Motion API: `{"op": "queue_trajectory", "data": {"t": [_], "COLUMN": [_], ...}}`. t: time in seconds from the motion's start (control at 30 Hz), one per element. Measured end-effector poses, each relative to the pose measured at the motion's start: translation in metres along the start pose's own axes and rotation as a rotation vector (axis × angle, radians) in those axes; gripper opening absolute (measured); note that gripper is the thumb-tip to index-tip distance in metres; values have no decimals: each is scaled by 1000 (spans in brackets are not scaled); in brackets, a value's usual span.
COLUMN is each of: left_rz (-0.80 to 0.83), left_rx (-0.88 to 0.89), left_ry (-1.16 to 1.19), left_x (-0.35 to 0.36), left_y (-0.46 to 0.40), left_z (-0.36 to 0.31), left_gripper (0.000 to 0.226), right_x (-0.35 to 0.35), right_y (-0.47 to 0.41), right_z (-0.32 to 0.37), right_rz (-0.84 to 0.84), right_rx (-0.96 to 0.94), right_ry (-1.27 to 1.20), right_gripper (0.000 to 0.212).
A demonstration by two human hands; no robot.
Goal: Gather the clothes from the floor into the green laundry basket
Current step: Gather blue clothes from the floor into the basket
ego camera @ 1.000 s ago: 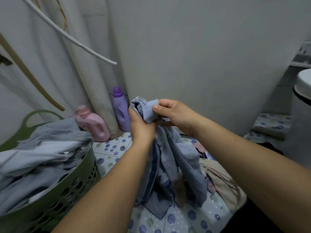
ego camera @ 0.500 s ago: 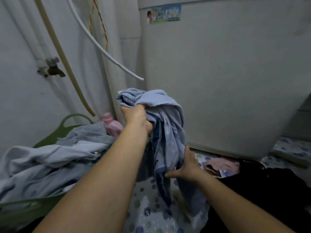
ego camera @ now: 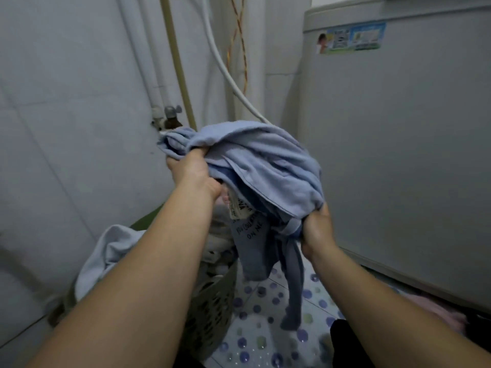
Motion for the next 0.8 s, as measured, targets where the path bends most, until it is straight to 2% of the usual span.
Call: {"op": "queue_trajectory", "data": {"t": [0.07, 0.13, 0.27, 0.33, 0.4, 0.47, 0.53, 0.57, 0.6, 0.67, 0.73, 0.8], "left_rz": [-116, -156, -303, -372, -447, -545, -580, -560, -471, -153, 109, 295], "left_rx": [112, 173, 176, 105, -49, -199, -215, -126, 2, 210, 231, 148], "left_ry": [48, 3, -241, -338, -427, -570, -867, -1026, -1142, -1309, -1500, -1729], "left_x": [-21, -43, -94, -123, -166, -198, -201, -199, -196, -178, -165, -157], "left_y": [-16, -21, -37, -46, -70, -85, -64, -60, -61, -62, -66, -69], "left_z": [-17, -31, -36, -31, -15, -5, -14, -18, -19, -18, -11, -1], "left_gripper": [72, 78, 77, 84, 96, 98, 82, 72, 67, 67, 68, 66], "right_x": [27, 58, 123, 148, 167, 175, 173, 169, 167, 163, 161, 156], "right_y": [-3, -5, 2, 6, 13, 18, 19, 19, 17, 17, 16, 7], "right_z": [21, 34, 29, 12, -7, -35, -71, -84, -96, -106, -102, -96], "right_rz": [57, 135, 331, 461, 629, 850, 1026, 1056, 1068, 1120, 1216, 1270], "right_rx": [-91, -167, -281, -332, -333, -309, -246, -222, -208, -236, -258, -283], "right_ry": [13, 75, 350, 477, 664, 942, 1157, 1266, 1366, 1467, 1438, 1367], "right_gripper": [19, 17, 17, 12, 10, 18, 56, 74, 84, 92, 101, 110]}}
Point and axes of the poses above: each hand's wrist, its own y-axis away from the middle knuckle, its own x-axis out of the palm, z = x × y, the point moved 3 cm from there along -y, towards the middle knuckle, and after that the axes turned 3 degrees about -y, right-handed, at the moved point
